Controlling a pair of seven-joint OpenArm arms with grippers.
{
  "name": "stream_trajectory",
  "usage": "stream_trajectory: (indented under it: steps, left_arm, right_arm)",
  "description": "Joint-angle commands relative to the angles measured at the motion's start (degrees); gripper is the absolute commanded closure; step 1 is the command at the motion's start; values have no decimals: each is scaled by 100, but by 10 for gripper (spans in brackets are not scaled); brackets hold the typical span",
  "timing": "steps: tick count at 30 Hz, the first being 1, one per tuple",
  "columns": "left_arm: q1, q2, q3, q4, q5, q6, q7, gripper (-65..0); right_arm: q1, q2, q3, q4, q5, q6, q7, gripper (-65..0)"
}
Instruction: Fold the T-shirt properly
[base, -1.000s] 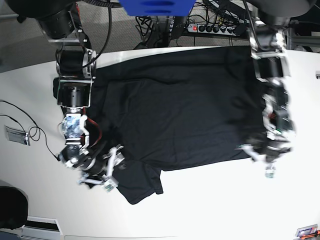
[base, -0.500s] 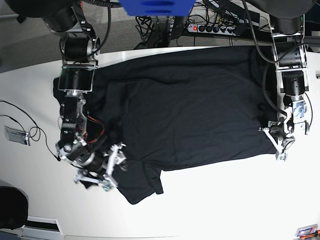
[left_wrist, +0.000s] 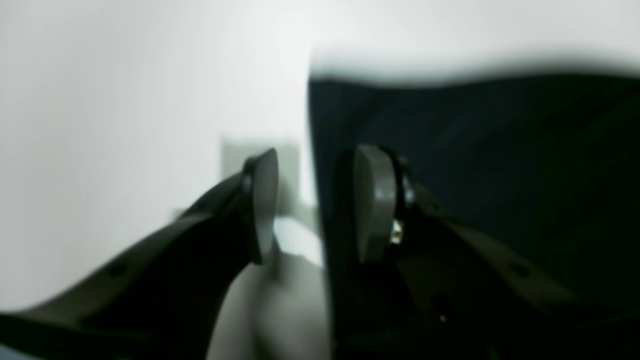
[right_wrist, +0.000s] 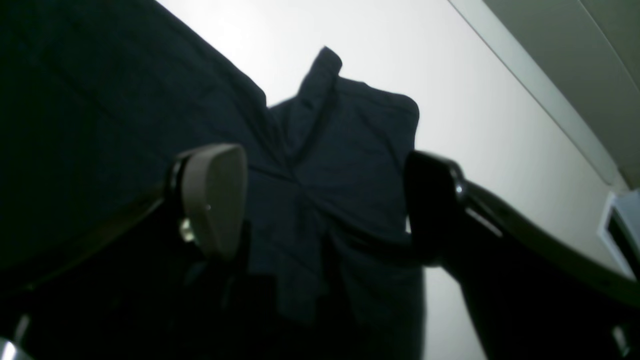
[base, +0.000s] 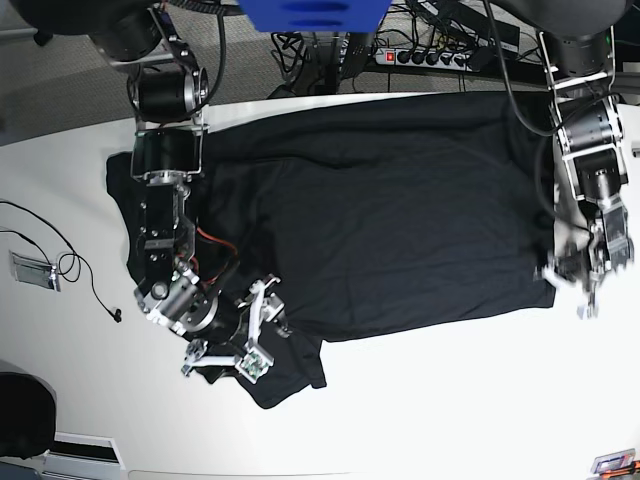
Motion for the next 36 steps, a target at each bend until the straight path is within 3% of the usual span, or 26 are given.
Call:
stream_trajectory:
  steps: [1, 4, 18, 20, 25, 32, 36]
  left_arm:
    - [-220, -154, -20, 67, -31, 30, -137, -249]
    - [-202, 48, -20, 67, 4, 30, -172, -249]
    - [-193, 206, -20, 58, 4, 30, -137, -245]
    - [-193, 206, -20, 58, 4, 30, -137, -209]
    - [-193, 206, -46, 58, -31, 74, -163, 0]
    - [-220, 206, -28, 93, 4, 83, -172, 0]
    - [-220, 206, -37, 93, 4, 83, -172, 0]
  right_arm:
    - [0, 9, 5, 91, 70, -5, 42, -470]
    - [-246, 9, 5, 91, 70, -5, 42, -470]
    - [-527, 18, 5, 99, 70, -5, 42, -470]
    - [-606, 18, 5, 99, 70, -5, 42, -470]
    - [-615, 18, 5, 99, 70, -5, 42, -470]
    - [-606, 18, 14, 55, 70, -5, 42, -470]
    - [-44, 18, 14, -384, 70, -5, 34, -470]
